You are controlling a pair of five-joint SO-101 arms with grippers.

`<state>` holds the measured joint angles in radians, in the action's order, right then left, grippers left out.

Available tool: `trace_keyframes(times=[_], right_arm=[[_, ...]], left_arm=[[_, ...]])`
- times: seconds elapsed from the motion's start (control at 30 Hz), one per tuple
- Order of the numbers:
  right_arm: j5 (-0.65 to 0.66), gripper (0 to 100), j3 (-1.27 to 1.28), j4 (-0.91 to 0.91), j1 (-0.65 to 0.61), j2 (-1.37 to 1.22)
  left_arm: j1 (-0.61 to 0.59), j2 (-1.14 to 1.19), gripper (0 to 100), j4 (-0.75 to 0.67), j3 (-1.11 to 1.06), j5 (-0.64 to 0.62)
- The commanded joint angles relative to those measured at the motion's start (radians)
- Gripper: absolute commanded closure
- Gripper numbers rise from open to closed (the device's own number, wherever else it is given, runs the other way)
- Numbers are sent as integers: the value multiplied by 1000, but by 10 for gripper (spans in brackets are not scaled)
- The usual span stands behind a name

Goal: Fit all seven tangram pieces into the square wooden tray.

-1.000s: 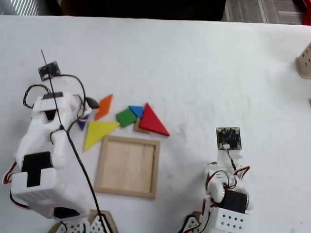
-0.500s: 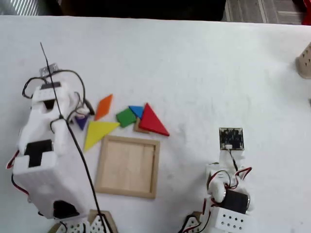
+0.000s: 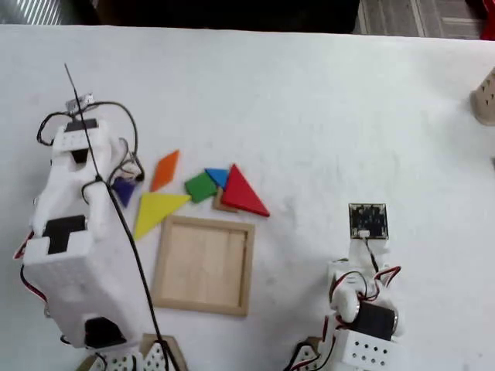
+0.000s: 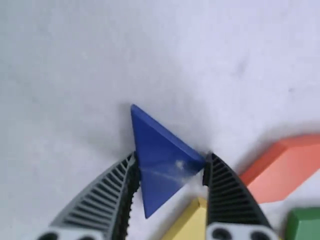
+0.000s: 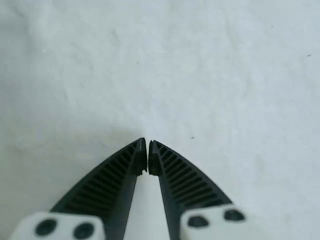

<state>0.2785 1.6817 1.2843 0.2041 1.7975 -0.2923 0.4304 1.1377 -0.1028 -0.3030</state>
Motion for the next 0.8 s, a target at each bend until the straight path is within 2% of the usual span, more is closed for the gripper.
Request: trace_keyframes(times=[0.0,0.17,0.57,0.63,0.77], right_arm=[[11,981,2,-16,10,4],[11,981,2,-16,10,4],[11,981,2,-16,10,4],[11,981,2,-16,10,4],[11,981,2,-16,10,4]], left_arm=[[10,-10,976,14,37,9],[50,-41,980,94,43,9],[189,-358,980,345,-23,26],[248,-398,980,334,-118,94],[348,-518,980,193,-333,161]])
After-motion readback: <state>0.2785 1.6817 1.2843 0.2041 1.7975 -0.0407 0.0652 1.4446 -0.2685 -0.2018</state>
